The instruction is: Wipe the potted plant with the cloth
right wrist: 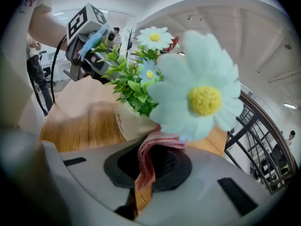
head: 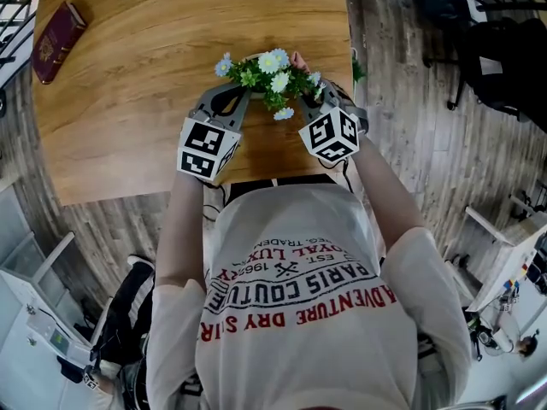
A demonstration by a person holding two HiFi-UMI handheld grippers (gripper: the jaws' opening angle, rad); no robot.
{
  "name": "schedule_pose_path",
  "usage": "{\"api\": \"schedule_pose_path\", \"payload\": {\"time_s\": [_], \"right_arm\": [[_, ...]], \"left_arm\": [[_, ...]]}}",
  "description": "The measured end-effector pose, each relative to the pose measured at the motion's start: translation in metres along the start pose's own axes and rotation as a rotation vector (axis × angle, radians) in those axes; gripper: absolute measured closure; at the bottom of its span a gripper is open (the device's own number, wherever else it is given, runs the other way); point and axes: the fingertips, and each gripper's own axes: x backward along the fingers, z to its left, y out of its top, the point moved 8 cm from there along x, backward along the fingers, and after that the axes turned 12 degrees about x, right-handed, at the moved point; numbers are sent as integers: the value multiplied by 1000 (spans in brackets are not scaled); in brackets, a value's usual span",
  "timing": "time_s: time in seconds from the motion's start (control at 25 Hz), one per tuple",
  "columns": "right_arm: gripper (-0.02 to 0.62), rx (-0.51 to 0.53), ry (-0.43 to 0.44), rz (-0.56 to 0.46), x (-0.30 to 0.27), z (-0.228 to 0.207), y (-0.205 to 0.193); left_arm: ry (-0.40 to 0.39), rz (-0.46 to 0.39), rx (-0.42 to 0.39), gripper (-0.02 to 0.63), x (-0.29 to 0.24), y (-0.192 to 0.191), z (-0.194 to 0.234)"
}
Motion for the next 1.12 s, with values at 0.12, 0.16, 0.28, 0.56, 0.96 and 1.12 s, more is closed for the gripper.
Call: {"api": "schedule_pose_path", "payload": {"time_s": [0.12, 0.16, 0.28, 0.56, 0.96, 1.12], "right_arm": [[558, 17, 8, 2, 3, 6, 1], [558, 21, 9, 6, 3, 9, 2], [559, -3, 16, 15, 4, 16, 3], [558, -34, 28, 31, 2, 43, 16], [558, -100, 33, 19, -14, 67, 52], [558, -134, 24, 16, -21, 72, 67]], "left_arm": [[-11, -3, 3, 591, 1, 0, 1], [-16, -7, 4, 591, 1, 0, 1], [-27, -23, -2, 591, 1, -1, 3], [-58, -22, -6, 591, 1, -1, 3], [-133, -15, -36, 591, 2, -1, 10], [-163, -3, -71, 591, 1, 0, 10]]}}
